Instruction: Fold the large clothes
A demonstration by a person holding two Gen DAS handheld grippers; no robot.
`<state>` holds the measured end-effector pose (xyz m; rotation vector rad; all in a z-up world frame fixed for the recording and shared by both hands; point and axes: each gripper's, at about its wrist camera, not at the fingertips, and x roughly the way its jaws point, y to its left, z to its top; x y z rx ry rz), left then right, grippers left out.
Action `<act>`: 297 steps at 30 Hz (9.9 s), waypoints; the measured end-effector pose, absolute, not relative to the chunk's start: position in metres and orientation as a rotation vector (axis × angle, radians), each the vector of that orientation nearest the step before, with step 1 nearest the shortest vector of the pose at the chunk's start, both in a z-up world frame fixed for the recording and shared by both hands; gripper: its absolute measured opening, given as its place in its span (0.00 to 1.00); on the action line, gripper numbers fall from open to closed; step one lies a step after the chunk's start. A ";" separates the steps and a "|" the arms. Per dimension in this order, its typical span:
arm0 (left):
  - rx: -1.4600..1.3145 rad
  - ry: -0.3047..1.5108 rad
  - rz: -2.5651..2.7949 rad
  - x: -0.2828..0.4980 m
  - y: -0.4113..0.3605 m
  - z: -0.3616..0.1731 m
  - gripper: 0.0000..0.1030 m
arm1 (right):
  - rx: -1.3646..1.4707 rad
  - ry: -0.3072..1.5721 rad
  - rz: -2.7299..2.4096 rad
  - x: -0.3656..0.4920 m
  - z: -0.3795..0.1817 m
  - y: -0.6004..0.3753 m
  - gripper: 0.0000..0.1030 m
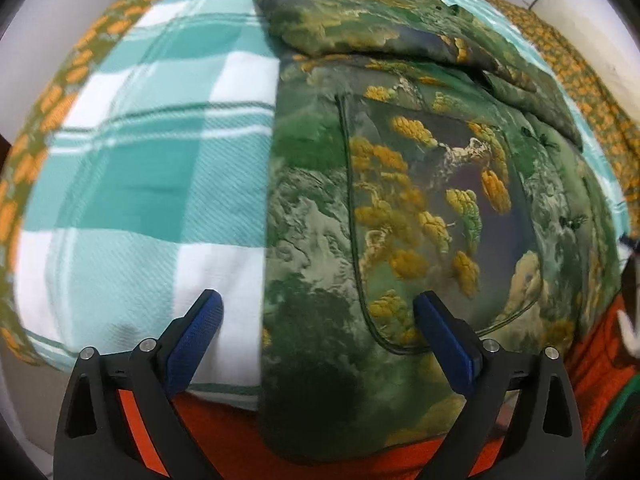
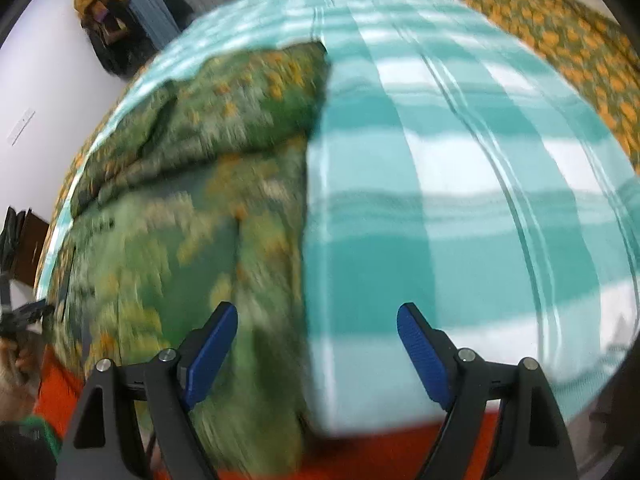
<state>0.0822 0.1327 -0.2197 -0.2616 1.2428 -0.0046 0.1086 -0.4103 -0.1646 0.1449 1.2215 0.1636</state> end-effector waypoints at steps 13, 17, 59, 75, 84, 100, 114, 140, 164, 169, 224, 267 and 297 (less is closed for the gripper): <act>-0.280 1.279 -0.085 0.084 0.119 -0.230 0.99 | 0.101 1.379 0.405 0.090 -0.205 -0.355 0.82; -0.316 1.301 -0.095 0.076 0.120 -0.229 0.94 | 0.126 1.380 0.405 0.090 -0.205 -0.357 0.82; -0.613 0.985 -0.194 0.105 0.189 -0.073 0.12 | 0.523 0.959 0.595 0.193 -0.072 -0.377 0.13; -0.681 1.050 -0.044 0.209 0.191 -0.125 0.69 | 0.770 0.927 0.306 0.307 -0.158 -0.393 0.66; -0.662 0.983 0.020 0.179 0.237 -0.113 0.92 | 0.575 0.912 0.288 0.299 -0.121 -0.407 0.79; -0.397 1.159 0.025 0.262 0.170 -0.175 0.28 | 0.151 1.094 0.231 0.342 -0.168 -0.329 0.78; -0.201 0.806 0.253 0.276 0.161 -0.064 0.08 | -0.145 0.757 0.152 0.354 -0.054 -0.272 0.15; -0.128 0.879 0.385 0.330 0.148 -0.238 0.14 | -0.051 0.912 0.030 0.407 -0.236 -0.294 0.15; -0.014 0.804 0.359 0.222 0.109 -0.127 0.97 | -0.098 0.766 0.105 0.320 -0.125 -0.292 1.00; -0.051 0.807 0.344 0.212 0.091 -0.112 0.97 | -0.099 0.770 0.141 0.272 -0.118 -0.283 1.00; 0.008 0.909 0.233 0.209 0.035 -0.119 0.97 | -0.125 0.892 0.037 0.218 -0.139 -0.281 1.00; -0.013 1.027 0.173 0.343 -0.010 -0.179 0.98 | -0.184 0.933 0.027 0.184 -0.133 -0.273 1.00; 0.119 1.023 -0.235 0.263 -0.080 -0.186 0.99 | 0.925 0.911 0.032 0.234 -0.241 -0.377 0.96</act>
